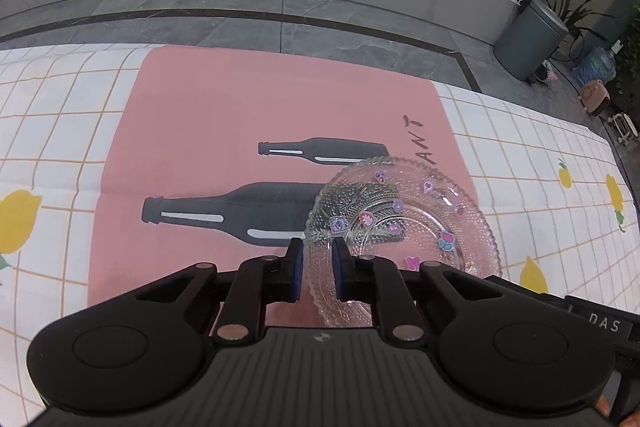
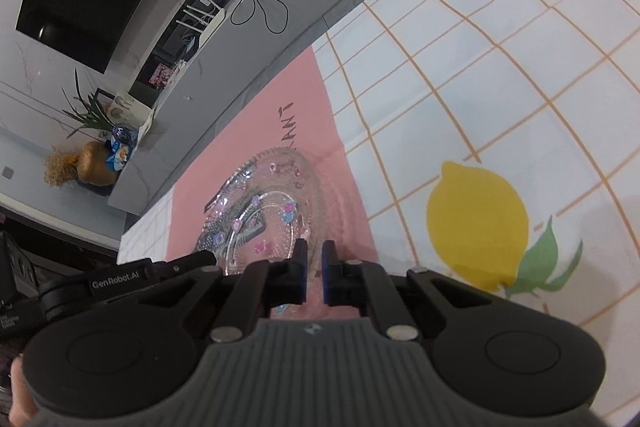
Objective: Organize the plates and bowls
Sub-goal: 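Lift the glass plate with both grippers and carry it toward the stacked plates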
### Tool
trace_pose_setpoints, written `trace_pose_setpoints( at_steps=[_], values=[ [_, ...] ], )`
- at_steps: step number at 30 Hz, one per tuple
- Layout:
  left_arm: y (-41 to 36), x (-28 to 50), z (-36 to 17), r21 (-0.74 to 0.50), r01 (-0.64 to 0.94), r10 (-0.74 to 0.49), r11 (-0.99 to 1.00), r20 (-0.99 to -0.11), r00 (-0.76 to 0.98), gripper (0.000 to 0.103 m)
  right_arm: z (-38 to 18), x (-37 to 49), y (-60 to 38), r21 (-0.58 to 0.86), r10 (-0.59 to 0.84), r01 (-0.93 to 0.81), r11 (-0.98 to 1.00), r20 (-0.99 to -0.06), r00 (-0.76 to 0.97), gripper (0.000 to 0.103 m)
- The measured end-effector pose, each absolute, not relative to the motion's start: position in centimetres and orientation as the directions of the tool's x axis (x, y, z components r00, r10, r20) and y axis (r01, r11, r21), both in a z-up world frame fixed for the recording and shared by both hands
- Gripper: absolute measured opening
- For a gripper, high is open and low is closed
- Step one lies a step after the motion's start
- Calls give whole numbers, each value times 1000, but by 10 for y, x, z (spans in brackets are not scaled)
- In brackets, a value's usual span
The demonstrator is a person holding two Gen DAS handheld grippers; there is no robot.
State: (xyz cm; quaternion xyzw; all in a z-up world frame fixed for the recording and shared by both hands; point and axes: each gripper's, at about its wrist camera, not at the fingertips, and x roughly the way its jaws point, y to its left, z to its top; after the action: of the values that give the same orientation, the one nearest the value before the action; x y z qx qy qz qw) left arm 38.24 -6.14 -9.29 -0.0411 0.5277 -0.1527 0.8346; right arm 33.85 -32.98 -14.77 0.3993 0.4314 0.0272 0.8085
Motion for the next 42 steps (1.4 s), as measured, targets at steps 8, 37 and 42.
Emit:
trace_pose_setpoints(
  at_steps=[8,37,42],
  values=[
    [-64,356,-61,-245,211,-312,946,-859,407,16,-129,313,-333,697,422,284,658,-654,628,5],
    [-85,106,-7,-326,216,-391,920,-753,529,13,-69,77,-366,693,388,173,700,-572,722,8],
    [-86,78,-30,-368,169,-398,915,-745,536,13,-74,63,-366,637,355,185,748,-620,700,8]
  ],
)
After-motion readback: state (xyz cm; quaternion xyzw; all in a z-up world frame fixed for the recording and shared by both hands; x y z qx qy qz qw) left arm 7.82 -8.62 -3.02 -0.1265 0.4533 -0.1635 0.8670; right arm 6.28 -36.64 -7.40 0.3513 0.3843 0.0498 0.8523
